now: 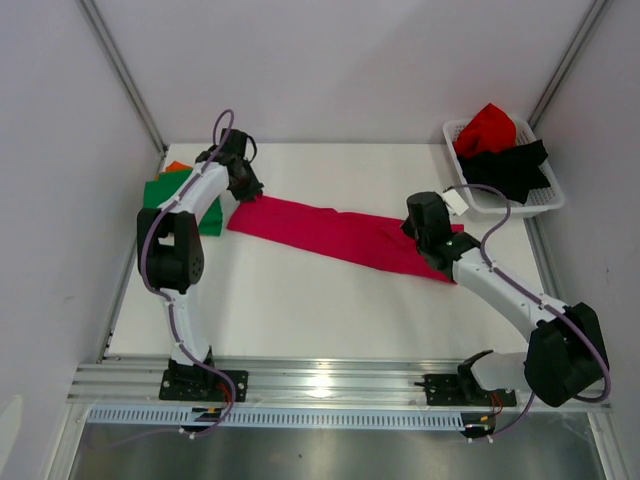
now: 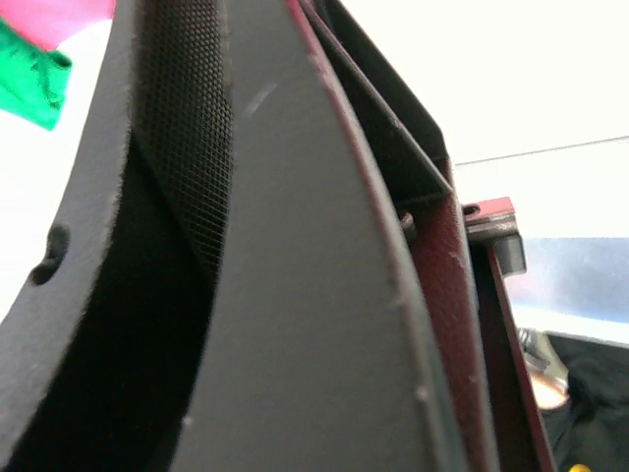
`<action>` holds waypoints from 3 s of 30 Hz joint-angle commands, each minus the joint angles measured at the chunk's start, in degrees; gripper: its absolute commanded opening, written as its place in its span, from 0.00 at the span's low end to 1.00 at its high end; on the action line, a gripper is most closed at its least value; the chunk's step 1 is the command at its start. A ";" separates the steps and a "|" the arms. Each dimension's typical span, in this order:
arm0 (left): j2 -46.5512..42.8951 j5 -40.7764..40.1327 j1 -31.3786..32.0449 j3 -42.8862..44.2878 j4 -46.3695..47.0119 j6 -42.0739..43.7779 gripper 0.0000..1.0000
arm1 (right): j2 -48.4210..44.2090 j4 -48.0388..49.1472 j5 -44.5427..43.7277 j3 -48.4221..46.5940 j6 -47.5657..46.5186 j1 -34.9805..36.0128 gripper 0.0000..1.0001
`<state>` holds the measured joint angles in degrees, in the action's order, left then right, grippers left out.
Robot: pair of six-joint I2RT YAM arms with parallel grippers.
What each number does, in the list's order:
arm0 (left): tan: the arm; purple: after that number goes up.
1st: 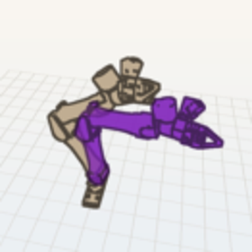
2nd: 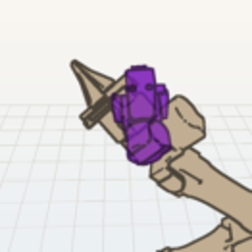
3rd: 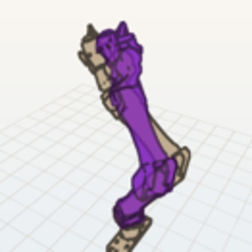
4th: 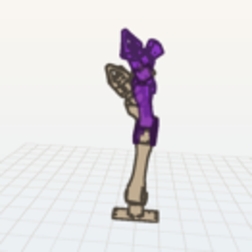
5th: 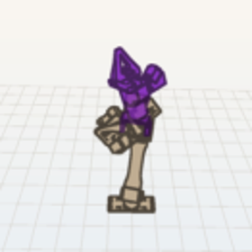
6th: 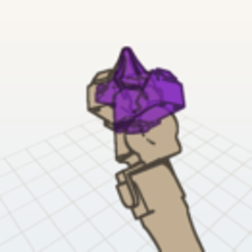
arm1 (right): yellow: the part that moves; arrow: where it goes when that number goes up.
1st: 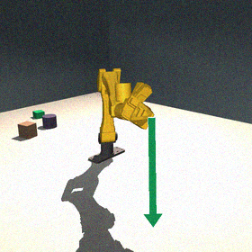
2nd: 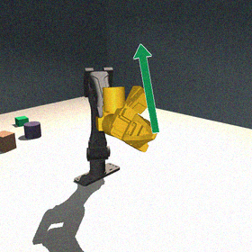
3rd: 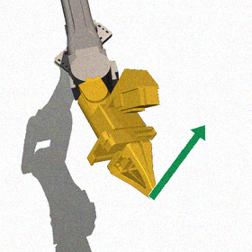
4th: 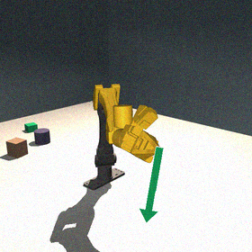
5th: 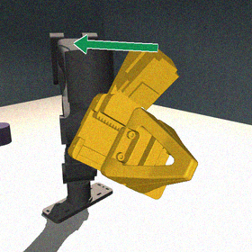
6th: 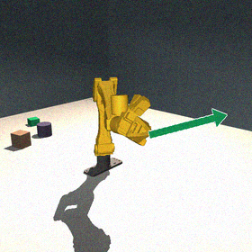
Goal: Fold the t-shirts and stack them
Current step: Fold the other side of the tshirt into a rectangle
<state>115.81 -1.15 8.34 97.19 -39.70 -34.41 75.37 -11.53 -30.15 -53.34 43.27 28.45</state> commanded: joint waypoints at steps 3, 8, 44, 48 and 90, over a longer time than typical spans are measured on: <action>-1.38 0.71 0.36 -0.51 -0.11 0.75 0.25 | 2.57 -1.48 -0.25 3.94 2.70 1.08 0.23; -1.20 0.62 0.36 -0.51 -0.37 0.84 0.25 | 13.98 -0.42 -0.70 0.89 -0.89 1.44 0.23; 2.22 -0.26 0.36 -0.60 -0.73 2.16 0.25 | 31.68 -4.29 -5.62 -14.42 -7.49 -0.32 0.23; 3.02 0.62 0.36 -1.30 0.06 1.90 0.25 | 30.54 -4.99 -5.88 -15.56 -8.46 -0.67 0.23; 1.52 2.64 0.36 -4.38 2.35 2.77 0.24 | 31.09 -6.04 -8.61 -24.02 -12.34 -5.43 0.23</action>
<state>119.33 0.45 8.36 92.99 -38.35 -32.91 114.45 -16.62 -36.75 -79.77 28.91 21.76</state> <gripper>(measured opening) 0.243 0.228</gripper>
